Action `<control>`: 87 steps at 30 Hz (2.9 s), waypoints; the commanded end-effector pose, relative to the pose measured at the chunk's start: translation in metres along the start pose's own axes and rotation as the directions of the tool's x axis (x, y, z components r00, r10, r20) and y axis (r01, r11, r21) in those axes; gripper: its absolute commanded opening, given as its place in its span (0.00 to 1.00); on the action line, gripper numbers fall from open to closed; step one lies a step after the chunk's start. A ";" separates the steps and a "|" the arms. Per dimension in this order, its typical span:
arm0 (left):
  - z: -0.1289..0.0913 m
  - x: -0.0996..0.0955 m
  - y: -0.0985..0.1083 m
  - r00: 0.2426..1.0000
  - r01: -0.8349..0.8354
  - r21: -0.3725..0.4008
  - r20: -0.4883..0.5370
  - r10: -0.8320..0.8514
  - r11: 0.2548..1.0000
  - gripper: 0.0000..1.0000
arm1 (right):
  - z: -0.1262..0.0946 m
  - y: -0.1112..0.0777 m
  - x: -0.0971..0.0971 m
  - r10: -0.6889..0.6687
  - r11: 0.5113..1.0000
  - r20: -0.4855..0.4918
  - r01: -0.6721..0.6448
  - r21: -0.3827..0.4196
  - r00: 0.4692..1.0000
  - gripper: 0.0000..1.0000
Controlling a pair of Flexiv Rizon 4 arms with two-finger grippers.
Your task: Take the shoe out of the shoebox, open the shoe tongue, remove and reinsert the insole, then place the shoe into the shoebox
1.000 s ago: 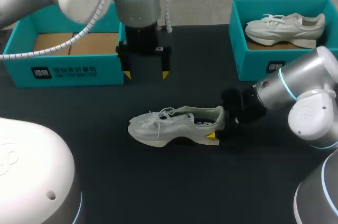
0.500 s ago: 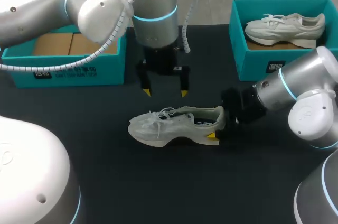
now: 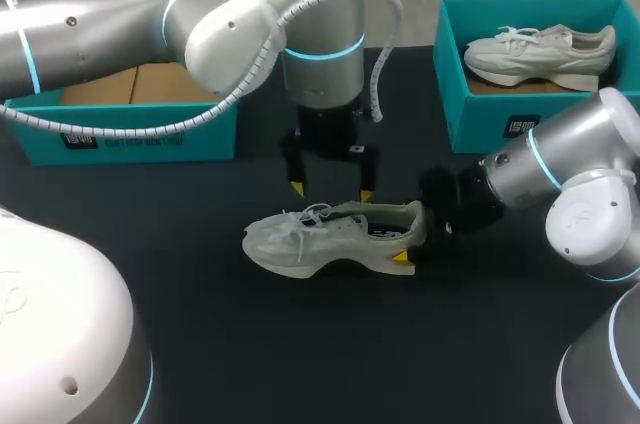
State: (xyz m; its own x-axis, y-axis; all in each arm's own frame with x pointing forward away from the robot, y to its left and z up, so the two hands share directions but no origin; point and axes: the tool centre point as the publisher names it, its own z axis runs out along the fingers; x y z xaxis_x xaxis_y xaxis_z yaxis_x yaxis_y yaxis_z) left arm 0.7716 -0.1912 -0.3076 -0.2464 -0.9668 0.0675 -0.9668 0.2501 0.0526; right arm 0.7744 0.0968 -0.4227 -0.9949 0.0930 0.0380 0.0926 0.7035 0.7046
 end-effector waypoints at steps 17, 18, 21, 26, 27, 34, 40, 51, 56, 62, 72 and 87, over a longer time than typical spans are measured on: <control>0.035 0.020 -0.025 0.986 -0.160 0.000 0.055 0.160 0.987 1.00 | 0.003 -0.003 0.001 0.000 1.000 0.003 0.000 0.002 1.000 0.00; 0.038 0.021 -0.026 0.983 -0.175 -0.004 0.062 0.175 0.985 1.00 | 0.003 -0.003 0.001 0.000 1.000 0.003 0.000 0.002 1.000 0.00; 0.045 0.024 -0.028 0.978 -0.193 -0.005 0.078 0.193 0.981 1.00 | 0.003 -0.003 0.001 0.000 1.000 0.003 0.000 0.002 1.000 0.00; 0.053 0.024 -0.030 0.974 -0.206 -0.015 0.093 0.206 0.979 1.00 | 0.003 -0.003 0.001 0.000 1.000 0.003 0.000 0.002 1.000 0.00; 0.054 0.024 -0.030 0.974 -0.205 -0.016 0.093 0.206 0.979 1.00 | 0.003 -0.003 0.001 0.000 1.000 0.003 0.000 0.002 1.000 0.00; 0.069 0.020 -0.031 0.976 -0.187 -0.036 0.108 0.190 0.982 1.00 | 0.003 -0.003 0.001 0.000 1.000 0.003 0.000 0.002 1.000 0.00; 0.078 0.013 -0.027 0.977 -0.134 -0.042 0.164 0.139 0.990 1.00 | 0.003 -0.003 0.001 0.000 1.000 0.003 0.000 0.002 1.000 0.00; 0.063 -0.014 -0.006 0.976 0.062 -0.043 0.210 -0.052 0.997 1.00 | 0.003 -0.003 0.001 0.000 1.000 0.003 0.000 0.002 1.000 0.00; 0.052 -0.023 0.004 0.968 0.133 -0.053 0.221 -0.118 0.990 1.00 | 0.003 -0.003 0.001 0.000 1.000 0.003 0.000 0.002 1.000 0.00; 0.042 -0.023 0.012 0.959 0.187 -0.049 0.225 -0.171 0.981 1.00 | 0.003 -0.003 0.001 0.000 1.000 0.003 0.000 0.002 1.000 0.00; 0.038 -0.019 0.019 0.965 0.233 -0.078 0.142 -0.221 0.969 1.00 | 0.003 -0.003 0.001 0.000 1.000 0.003 0.000 0.002 1.000 0.00; 0.023 -0.030 0.028 0.972 0.230 -0.118 -0.027 -0.235 0.966 0.00 | 0.003 -0.003 0.001 0.000 1.000 0.003 0.000 0.002 1.000 0.00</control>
State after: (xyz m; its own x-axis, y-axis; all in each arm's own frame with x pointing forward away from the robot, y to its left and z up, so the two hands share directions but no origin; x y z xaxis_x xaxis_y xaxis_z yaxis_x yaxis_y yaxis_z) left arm 0.7522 -0.1713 -0.3340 -0.0245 -0.9997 0.0021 -0.9819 0.0245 0.1880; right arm 0.7744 0.0970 -0.4226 -0.9950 0.0927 0.0378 0.0923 0.7035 0.7047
